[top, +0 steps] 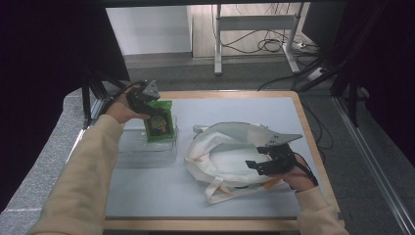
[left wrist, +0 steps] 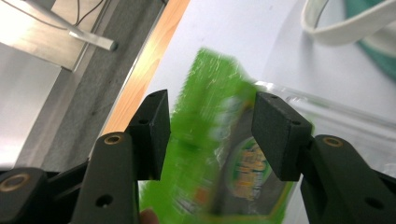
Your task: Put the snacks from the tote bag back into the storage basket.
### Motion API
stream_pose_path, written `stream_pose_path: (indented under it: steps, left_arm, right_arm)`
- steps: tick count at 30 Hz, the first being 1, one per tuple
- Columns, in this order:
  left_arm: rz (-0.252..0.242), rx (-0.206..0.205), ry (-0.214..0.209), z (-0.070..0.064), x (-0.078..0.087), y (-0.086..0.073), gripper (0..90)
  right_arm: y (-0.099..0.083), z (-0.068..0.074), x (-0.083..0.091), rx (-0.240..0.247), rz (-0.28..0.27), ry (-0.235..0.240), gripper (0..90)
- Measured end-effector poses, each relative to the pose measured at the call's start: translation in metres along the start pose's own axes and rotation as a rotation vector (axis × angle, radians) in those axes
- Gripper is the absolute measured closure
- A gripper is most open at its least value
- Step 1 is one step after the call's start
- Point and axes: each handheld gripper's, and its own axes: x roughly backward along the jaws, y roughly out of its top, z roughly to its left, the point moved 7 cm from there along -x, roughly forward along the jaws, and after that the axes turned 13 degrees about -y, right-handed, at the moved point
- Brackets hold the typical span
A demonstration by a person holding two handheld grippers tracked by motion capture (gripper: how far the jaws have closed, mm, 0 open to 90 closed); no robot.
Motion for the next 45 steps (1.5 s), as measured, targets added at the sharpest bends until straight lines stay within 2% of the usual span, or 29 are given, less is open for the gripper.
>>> stream_pose_path:
  steps: [3,9,14,18,25,30,39,42,43,45]
  left_arm:
    - [-0.024,0.025,-0.021,-0.003,0.006,0.004,45.6]
    - [-0.062,0.109,-0.087,-0.013,0.013,0.006,45.5]
    - [-0.079,0.145,-0.149,-0.027,0.018,0.006,45.7]
    - [-0.093,0.151,-0.185,-0.039,0.020,0.004,44.4]
    - [-0.129,0.148,-0.222,-0.063,0.025,0.003,43.7]
    - [-0.181,0.185,-0.247,-0.080,0.024,0.002,43.8]
    - [-0.235,0.237,-0.267,-0.110,0.022,-0.003,44.5]
    - [-0.235,0.248,-0.272,-0.124,0.018,-0.003,44.6]
    - [-0.244,0.266,-0.276,-0.130,0.016,-0.003,44.6]
    - [-0.238,0.265,-0.275,-0.137,0.013,-0.003,44.7]
  right_arm:
    - [0.001,0.000,0.000,0.000,-0.003,0.000,29.7]
    - [0.001,0.001,0.001,0.003,-0.005,0.000,29.6]
    - [0.001,0.001,0.002,0.002,-0.005,0.000,29.7]
    - [0.003,0.003,0.003,0.003,-0.011,0.003,29.7]
    - [0.004,0.004,0.004,0.006,-0.012,0.003,29.7]
    - [0.005,0.004,0.004,0.007,-0.015,0.004,29.6]
    - [0.005,0.004,0.005,0.007,-0.018,0.002,29.7]
    - [0.005,0.004,0.005,0.005,-0.019,0.000,29.7]
    - [0.006,0.004,0.005,0.005,-0.019,0.000,29.7]
    - [0.006,0.004,0.005,0.005,-0.018,0.000,29.7]
